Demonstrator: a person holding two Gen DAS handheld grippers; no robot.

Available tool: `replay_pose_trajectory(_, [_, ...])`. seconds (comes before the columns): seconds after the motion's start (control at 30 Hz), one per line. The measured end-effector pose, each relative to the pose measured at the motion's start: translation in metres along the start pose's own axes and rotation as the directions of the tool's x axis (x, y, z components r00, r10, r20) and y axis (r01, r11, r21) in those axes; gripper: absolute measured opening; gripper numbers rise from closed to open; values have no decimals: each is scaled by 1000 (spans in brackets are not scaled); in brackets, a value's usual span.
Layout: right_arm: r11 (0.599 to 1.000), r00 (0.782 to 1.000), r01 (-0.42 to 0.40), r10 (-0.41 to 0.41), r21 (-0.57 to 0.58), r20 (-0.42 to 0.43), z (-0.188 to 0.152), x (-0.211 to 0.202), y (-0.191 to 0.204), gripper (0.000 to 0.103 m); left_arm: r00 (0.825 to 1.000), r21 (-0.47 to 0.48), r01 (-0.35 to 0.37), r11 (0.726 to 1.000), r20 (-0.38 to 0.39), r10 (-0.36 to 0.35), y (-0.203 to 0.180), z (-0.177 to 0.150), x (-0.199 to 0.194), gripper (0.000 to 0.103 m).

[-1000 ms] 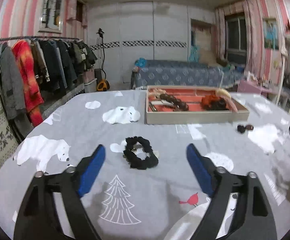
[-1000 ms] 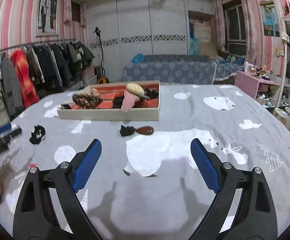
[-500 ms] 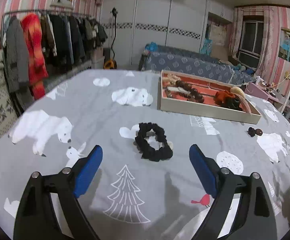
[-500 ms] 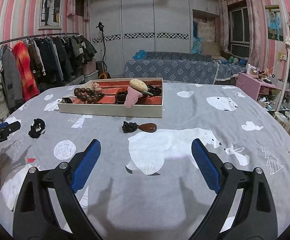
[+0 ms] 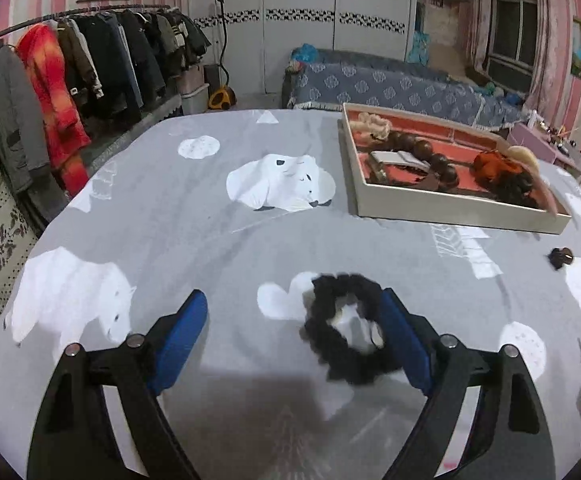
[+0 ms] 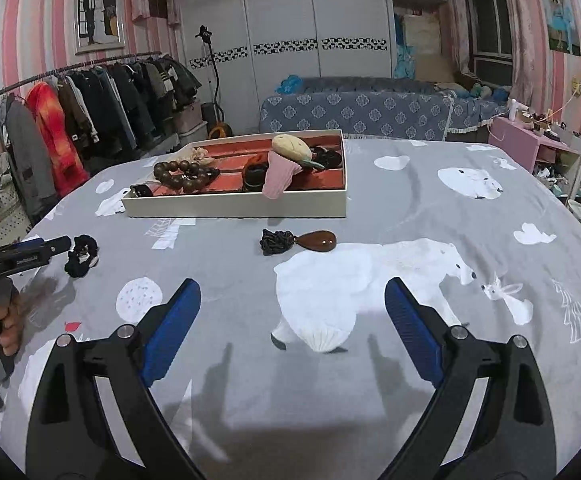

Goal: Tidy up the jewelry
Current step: 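Move the left tool to the black scrunchie while the right tool approaches the black braided hair tie, then grasp the black scrunchie with the left tool while the right tool grasps the braided hair tie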

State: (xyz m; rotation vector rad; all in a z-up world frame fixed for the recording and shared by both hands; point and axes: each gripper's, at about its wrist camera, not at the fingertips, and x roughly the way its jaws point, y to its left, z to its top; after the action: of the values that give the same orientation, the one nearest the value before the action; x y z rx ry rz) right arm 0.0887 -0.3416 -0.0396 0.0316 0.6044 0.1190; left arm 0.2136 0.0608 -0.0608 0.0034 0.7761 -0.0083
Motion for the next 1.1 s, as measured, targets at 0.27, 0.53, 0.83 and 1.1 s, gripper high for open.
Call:
replay_pose_trajectory(0.27, [1000,998,8,-9,-17,-64,25,41,25,89,998,92,19,996,-57,-14,-12,22,40,12])
replay_pose_trajectory(0.53, [995,977,91,-99,-49,-190,39,110,36,61,996,5,75,997,-41,-75,-2,50,69,12])
replay_pose_trajectory(0.83, [995,957,95,-101,-32,-273,41,141,27,25,986,-71,164,984,-26,-166,15,48,65,12])
replay_pose_trajectory(1.1, [998,971,65,-67,-18,-229,47,128,24,17,990,-49,143,989,9,-142,9,47,52,12])
